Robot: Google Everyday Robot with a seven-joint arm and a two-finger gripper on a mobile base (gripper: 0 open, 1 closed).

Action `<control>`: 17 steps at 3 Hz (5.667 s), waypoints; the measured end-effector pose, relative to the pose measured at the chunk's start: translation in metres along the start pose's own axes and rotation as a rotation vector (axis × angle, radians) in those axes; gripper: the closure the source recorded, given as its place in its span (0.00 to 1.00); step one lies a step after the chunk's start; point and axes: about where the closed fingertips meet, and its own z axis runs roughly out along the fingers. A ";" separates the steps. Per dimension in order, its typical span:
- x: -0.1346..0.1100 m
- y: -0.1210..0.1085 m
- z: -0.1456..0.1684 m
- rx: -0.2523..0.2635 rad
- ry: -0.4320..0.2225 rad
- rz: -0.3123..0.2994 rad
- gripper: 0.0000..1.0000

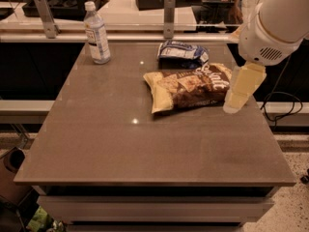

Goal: Pick brown chip bag

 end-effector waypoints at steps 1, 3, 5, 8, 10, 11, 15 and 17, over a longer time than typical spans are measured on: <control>-0.029 -0.025 0.037 0.026 -0.043 -0.036 0.00; -0.065 -0.050 0.126 -0.046 0.035 -0.078 0.00; -0.034 -0.061 0.198 -0.195 0.127 -0.045 0.00; -0.018 -0.065 0.206 -0.227 0.119 -0.016 0.42; -0.020 -0.069 0.197 -0.227 0.119 -0.016 0.88; -0.021 -0.070 0.195 -0.227 0.119 -0.016 1.00; -0.023 -0.072 0.188 -0.227 0.119 -0.016 1.00; -0.030 -0.090 0.156 -0.183 0.097 -0.018 1.00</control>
Offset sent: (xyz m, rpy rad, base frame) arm 0.1320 0.0933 -0.0795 -0.0553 0.0176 0.0681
